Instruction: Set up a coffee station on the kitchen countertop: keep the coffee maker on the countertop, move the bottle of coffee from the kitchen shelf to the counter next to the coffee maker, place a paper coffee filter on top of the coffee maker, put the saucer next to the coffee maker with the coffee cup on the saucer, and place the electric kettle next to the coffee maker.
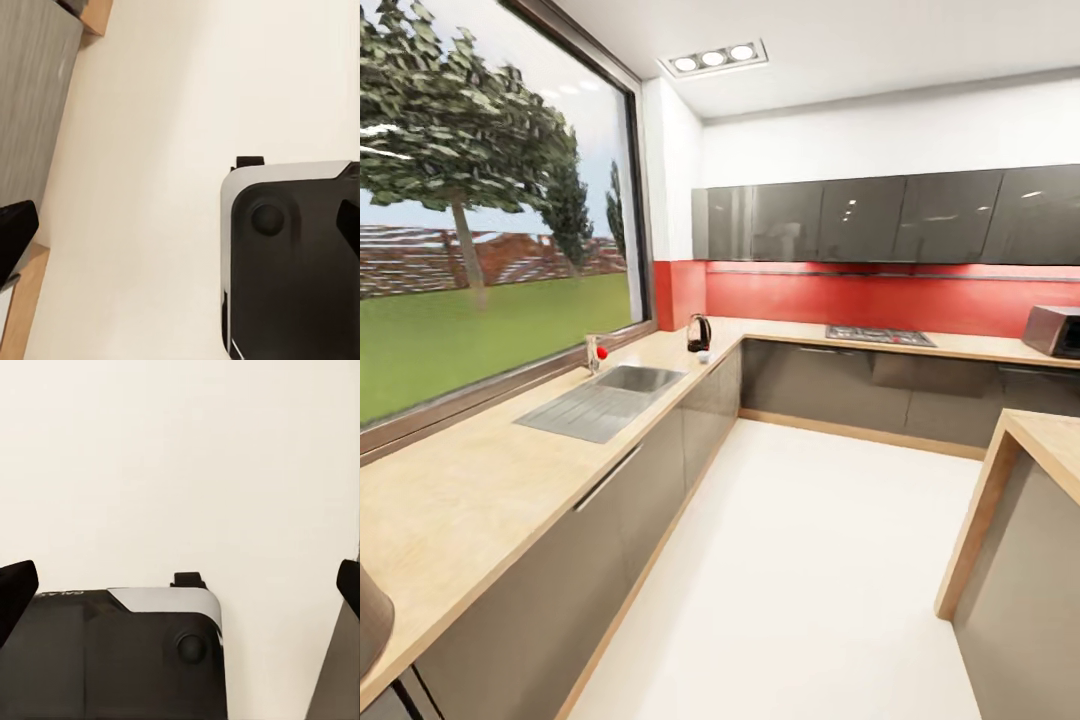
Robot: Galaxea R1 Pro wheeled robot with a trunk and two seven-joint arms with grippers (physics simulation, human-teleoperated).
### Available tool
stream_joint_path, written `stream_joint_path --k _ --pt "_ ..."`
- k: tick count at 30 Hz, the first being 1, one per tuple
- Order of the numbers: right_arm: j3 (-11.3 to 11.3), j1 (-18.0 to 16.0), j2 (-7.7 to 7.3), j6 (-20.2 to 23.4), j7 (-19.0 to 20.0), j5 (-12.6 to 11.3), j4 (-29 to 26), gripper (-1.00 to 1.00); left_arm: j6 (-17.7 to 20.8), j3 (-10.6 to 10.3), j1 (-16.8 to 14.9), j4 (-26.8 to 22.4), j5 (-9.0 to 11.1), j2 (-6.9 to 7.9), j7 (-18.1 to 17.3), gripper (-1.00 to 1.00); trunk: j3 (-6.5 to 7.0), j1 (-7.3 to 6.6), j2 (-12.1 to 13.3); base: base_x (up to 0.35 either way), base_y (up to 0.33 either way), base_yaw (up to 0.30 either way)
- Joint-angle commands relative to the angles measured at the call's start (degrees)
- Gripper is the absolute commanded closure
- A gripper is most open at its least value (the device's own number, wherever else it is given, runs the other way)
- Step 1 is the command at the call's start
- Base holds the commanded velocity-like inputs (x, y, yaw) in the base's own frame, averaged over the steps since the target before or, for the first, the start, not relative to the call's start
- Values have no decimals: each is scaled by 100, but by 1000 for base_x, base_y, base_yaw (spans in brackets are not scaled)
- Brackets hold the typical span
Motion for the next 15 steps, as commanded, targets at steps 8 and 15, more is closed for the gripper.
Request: stream_joint_path --k 8,15 --pt "71 -2 -52 -35 24 -30 -13 -100 -22 42 -3 21 -63 1 21 -100 -2 4 -3 281 -147 0" --pt "76 -2 -47 -44 24 -29 -14 -100 -27 55 -3 59 -59 1 21 -100 -2 4 -3 281 -157 0"
